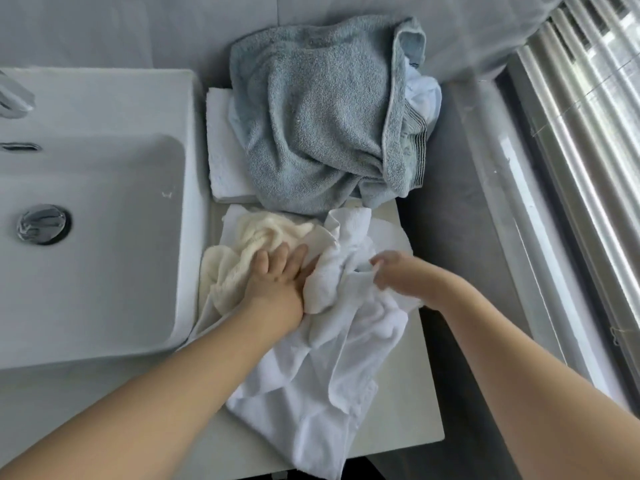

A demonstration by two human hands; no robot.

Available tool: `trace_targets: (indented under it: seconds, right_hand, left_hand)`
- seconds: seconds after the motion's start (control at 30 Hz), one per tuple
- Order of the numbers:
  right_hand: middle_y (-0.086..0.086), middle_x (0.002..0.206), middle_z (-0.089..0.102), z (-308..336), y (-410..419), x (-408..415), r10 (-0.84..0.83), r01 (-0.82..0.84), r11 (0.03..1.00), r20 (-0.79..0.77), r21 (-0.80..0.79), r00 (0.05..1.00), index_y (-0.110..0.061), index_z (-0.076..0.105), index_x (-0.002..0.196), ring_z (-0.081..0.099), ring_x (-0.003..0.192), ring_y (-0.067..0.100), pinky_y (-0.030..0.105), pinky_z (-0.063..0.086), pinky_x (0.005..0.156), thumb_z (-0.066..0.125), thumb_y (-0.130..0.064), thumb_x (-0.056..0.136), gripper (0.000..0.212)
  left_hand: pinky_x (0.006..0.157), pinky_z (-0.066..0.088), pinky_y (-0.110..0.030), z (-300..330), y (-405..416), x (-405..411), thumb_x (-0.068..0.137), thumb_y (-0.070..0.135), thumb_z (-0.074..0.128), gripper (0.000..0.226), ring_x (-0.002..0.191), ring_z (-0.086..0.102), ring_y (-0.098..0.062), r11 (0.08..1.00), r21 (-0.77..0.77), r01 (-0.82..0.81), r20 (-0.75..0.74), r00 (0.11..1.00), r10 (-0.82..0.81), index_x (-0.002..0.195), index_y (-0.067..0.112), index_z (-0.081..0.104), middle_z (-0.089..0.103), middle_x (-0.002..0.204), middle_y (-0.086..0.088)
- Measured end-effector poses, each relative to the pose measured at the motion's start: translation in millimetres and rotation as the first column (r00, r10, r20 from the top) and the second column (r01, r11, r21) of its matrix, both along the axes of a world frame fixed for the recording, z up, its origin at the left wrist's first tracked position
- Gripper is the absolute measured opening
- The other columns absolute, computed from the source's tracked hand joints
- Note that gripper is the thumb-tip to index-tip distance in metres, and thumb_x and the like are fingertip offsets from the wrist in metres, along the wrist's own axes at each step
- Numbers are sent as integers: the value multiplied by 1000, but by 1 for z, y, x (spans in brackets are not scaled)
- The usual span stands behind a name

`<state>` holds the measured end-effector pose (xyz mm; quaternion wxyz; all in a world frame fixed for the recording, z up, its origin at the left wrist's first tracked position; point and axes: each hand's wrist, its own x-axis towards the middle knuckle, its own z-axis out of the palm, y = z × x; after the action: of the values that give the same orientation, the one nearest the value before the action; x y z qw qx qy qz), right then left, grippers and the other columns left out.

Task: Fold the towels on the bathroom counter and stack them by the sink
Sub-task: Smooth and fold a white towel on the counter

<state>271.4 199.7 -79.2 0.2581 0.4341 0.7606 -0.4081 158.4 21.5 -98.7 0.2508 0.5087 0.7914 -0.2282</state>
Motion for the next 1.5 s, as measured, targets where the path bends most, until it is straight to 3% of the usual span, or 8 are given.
trace_targets:
  seconds: [0.27, 0.47, 0.77, 1.0, 1.2, 1.3, 1.37, 1.5]
  right_hand:
    - [11, 121, 50, 44, 21, -72, -21, 553, 673, -734, 492, 679, -3, 50, 122, 45, 118, 30, 37, 37, 102, 64, -18, 80, 47]
    - [19, 159, 4, 43, 51, -114, 234, 72, 726, -344, 684, 909, -19, 3, 156, 8, 147, 36, 48, 13, 119, 66, -20, 74, 103]
    - [12, 112, 56, 50, 81, -110, 500, 178, 528, -473, 830, 725, -6, 63, 93, 51, 102, 36, 44, 41, 93, 63, -15, 71, 24]
    - [-23, 73, 58, 95, 44, -93, 19, 391, 905, -936, 165, 350, -20, 55, 84, 51, 68, -2, 19, 46, 65, 64, -5, 79, 19]
    - [-6, 60, 49, 146, 15, -63, -376, 272, 899, -923, -342, 80, -22, 54, 62, 45, 62, 12, 25, 41, 58, 60, -8, 73, 19]
    - [10, 75, 65, 146, 5, -46, -535, 31, 830, -780, -556, 325, -4, 65, 78, 63, 72, 24, 30, 53, 65, 62, -13, 73, 10]
    - [17, 95, 72, 133, 1, -37, -493, 56, 796, -593, -602, 636, -3, 71, 96, 69, 89, 31, 40, 58, 79, 67, -26, 71, 34]
    - [5, 99, 70, 72, -16, -28, -64, 82, 996, -336, 39, 940, -24, 65, 100, 66, 93, 22, 43, 55, 85, 65, -44, 77, 31]
  left_hand:
    - [98, 45, -38, 59, 52, -84, 83, 17, 53, 46, 121, 53, -28, 769, 374, -519, 447, 827, 341, 128, 28, 55, 54, 137, -2]
    - [96, 39, -52, 53, 95, -130, 77, 38, 74, 82, 127, 34, -39, 620, 674, -402, 132, 891, 435, 145, 16, 34, 31, 145, -12]
    - [79, 45, -44, 65, 95, -147, 88, 10, 53, 13, 91, 55, -33, 113, 903, -415, 382, 895, 230, 77, 4, 51, 60, 99, -16]
    - [103, 39, -48, 70, 76, -132, 80, 11, 69, 41, 120, 46, -41, 408, 817, -407, 325, 910, 257, 119, 3, 60, 49, 134, -18]
    - [61, 37, -18, 103, 44, -94, 93, 14, 42, 15, 67, 45, 1, -163, 679, -716, 728, 685, 26, 84, 24, 48, 50, 72, 13]
    - [60, 34, -14, 120, 25, -78, 93, 13, 36, 23, 62, 40, 4, -365, 592, -718, 768, 640, -13, 75, 25, 42, 46, 64, 18]
    - [60, 35, -10, 120, 16, -71, 94, 14, 37, 25, 67, 45, 5, -246, 587, -771, 798, 603, 14, 72, 19, 46, 51, 67, 18]
    - [80, 48, -30, 81, -5, -64, 72, 69, 37, 51, 89, 59, -20, 540, 251, -803, 687, 541, 485, 93, 25, 50, 61, 90, 0]
